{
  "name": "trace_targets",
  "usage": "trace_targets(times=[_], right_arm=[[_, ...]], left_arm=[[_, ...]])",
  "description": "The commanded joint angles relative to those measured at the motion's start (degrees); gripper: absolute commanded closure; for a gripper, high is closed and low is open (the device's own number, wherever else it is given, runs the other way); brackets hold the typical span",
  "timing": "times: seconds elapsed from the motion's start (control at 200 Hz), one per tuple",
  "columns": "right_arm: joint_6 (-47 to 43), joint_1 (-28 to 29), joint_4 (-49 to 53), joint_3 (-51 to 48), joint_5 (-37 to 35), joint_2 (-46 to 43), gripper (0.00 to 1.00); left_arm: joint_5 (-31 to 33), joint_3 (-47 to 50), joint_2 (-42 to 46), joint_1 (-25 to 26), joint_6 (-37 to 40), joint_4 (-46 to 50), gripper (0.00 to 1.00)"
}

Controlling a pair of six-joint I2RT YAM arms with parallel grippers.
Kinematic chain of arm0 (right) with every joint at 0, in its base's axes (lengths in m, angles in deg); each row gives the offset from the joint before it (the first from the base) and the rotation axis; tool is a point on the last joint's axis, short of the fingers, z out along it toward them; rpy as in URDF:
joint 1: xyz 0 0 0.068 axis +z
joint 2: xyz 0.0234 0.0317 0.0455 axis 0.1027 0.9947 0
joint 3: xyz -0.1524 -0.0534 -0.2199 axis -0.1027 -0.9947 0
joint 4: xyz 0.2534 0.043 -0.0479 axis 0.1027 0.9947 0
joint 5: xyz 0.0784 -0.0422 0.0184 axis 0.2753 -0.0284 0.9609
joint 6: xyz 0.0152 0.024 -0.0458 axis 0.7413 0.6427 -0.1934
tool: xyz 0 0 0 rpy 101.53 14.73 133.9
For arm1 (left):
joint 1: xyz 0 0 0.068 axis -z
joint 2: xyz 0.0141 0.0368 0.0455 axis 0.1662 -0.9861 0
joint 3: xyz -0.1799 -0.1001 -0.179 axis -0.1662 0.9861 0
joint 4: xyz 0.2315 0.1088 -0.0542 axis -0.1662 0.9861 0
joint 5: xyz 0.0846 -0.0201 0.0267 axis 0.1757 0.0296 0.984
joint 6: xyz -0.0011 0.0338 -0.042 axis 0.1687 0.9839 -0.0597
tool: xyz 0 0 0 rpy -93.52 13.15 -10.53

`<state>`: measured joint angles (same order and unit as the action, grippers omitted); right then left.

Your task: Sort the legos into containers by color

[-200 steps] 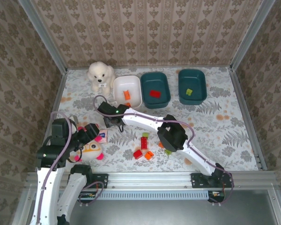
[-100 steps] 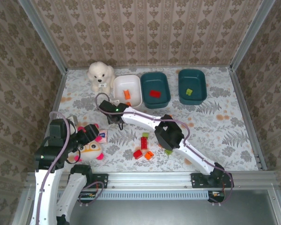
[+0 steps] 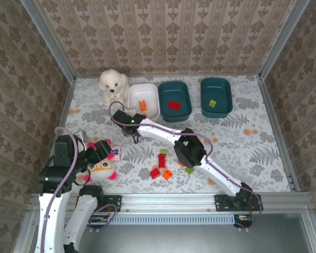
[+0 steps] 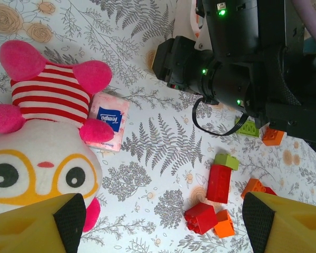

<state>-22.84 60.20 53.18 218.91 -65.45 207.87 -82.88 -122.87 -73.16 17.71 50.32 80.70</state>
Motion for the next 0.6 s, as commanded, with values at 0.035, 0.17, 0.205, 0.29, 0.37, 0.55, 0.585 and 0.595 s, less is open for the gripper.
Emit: trace_targets(times=[0.035,0.17,0.205,0.29,0.37,0.55,0.585,0.595], right_arm=[[0.9,2.3,-0.4,-5.7,3.0,-9.4,0.77],[1.2,2.9,-3.1,-16.3,3.4,-21.1,0.77],[0.9,2.5,-4.0,-19.6,3.0,-24.8,0.77],[-0.5,0.1,-4.9,-27.1,1.9,-33.9,0.78],[-2.0,-4.8,-5.5,-34.3,2.0,-41.9,0.78],[-7.1,-21.1,-6.3,-46.9,6.5,-52.6,0.77],[-8.2,-24.8,-5.9,-48.2,8.6,-53.0,0.77],[-8.5,-25.7,-5.6,-48.3,9.1,-53.0,0.77]], left_arm=[[-0.8,1.4,0.6,-0.3,-0.3,-0.1,0.19],[-2.0,3.5,-0.5,-0.3,-1.8,-4.4,0.2],[-2.8,4.0,-1.4,-0.3,-2.1,-5.9,0.2],[-4.2,4.6,-4.7,0.5,-3.4,-10.1,0.22],[-3.4,4.6,-8.8,3.7,-5.0,-15.9,0.22],[4.6,-1.3,-25.3,19.0,-5.9,-27.8,0.21],[5.2,-3.1,-29.2,21.1,-6.2,-29.3,0.21],[5.2,-3.5,-30.4,21.6,-6.2,-29.8,0.21]])
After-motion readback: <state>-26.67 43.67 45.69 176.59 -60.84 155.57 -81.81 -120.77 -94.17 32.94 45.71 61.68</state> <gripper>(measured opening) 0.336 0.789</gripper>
